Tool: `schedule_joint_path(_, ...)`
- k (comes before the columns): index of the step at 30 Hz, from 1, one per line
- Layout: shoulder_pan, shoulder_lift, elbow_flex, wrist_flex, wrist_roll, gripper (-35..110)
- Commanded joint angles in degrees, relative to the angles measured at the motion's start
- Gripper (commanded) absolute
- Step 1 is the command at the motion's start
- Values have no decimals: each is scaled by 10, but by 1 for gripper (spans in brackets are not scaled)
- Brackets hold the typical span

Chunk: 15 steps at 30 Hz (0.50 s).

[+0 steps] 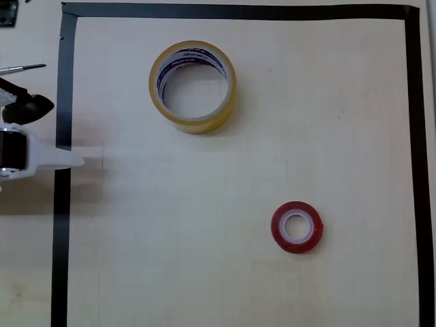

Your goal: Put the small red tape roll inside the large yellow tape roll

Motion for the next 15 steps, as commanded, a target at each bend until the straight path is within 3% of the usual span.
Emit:
schedule_joint_path(1, -30, 2, 17, 4, 14, 9)
schedule_joint_path(15, -15, 2, -45, 19, 15, 11)
